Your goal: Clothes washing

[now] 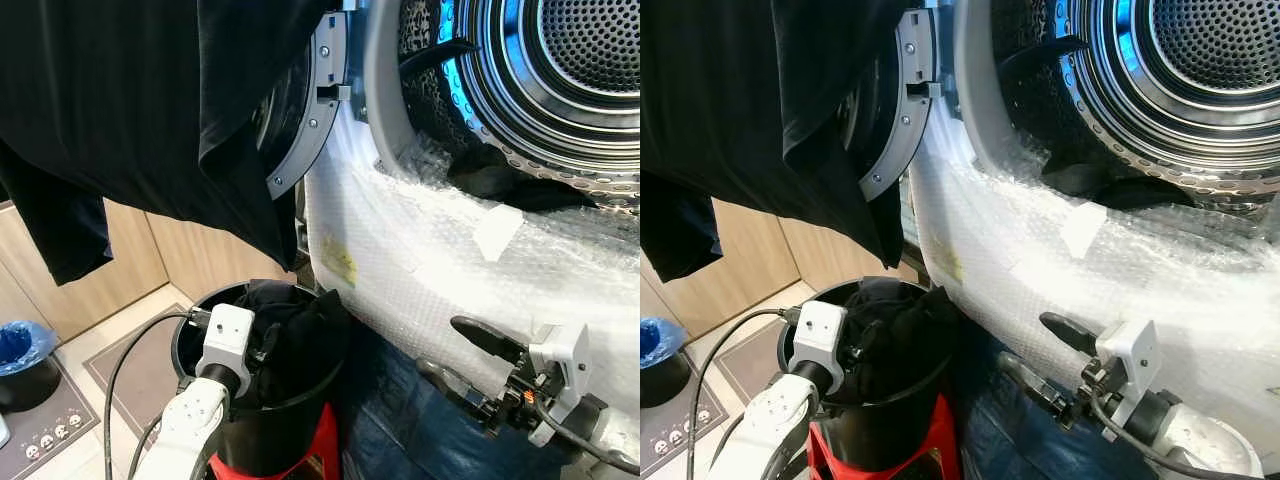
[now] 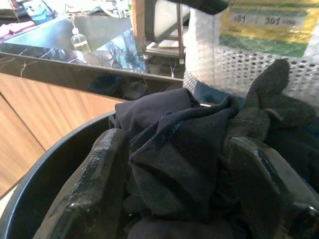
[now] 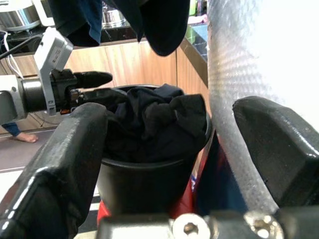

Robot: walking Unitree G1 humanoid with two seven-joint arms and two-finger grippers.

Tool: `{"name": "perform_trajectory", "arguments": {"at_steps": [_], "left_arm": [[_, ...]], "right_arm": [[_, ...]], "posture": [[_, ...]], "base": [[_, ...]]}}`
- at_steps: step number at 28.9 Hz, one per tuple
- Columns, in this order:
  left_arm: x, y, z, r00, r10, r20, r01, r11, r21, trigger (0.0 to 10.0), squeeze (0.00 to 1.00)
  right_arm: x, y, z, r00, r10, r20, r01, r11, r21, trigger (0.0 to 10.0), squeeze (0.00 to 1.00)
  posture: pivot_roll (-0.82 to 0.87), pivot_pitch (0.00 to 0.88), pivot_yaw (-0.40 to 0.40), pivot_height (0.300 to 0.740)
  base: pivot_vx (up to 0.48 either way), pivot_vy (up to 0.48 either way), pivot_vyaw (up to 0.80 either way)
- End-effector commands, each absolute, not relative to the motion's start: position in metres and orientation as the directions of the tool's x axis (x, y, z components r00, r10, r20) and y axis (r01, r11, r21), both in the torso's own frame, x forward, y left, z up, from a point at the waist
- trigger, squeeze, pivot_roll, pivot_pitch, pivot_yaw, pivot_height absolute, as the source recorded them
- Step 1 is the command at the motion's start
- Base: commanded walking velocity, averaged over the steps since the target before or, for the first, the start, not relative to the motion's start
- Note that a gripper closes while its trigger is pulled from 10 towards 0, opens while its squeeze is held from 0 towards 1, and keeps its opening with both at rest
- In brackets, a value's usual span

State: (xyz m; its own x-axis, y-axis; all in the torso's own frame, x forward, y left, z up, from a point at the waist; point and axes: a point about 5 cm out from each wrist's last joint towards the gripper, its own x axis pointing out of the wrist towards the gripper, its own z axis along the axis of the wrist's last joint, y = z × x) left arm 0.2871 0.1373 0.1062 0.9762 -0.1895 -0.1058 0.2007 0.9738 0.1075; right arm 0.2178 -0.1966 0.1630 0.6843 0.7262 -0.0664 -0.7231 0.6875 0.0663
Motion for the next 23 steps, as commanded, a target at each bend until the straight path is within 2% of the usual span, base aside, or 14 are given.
{"name": "perform_trajectory", "arguments": {"at_steps": [1,3,23], "left_arm": [[0.292,0.141,0.108,0.978,-0.18,-0.107,0.193,0.973,0.13,10.0,0.0],[0.302,0.145,0.104,0.972,-0.193,-0.138,0.211,0.969,0.129,10.0,0.0],[0.324,0.155,0.102,0.923,-0.324,-0.206,0.366,0.905,0.218,10.0,0.0]], "right_arm": [[0.218,-0.194,0.161,0.679,0.732,-0.057,-0.728,0.681,0.077,10.0,0.0],[0.22,-0.189,0.156,0.686,0.727,-0.039,-0.722,0.686,0.09,10.0,0.0],[0.207,-0.168,0.155,0.71,0.704,0.012,-0.699,0.702,0.135,10.0,0.0]], "posture": [[-0.05,0.0,0.007,0.74],[-0.07,0.0,0.016,0.74],[-0.11,0.003,0.024,0.74]], "base": [[0.0,0.0,0.0],[0.0,0.0,0.0],[0.0,0.0,0.0]]}}
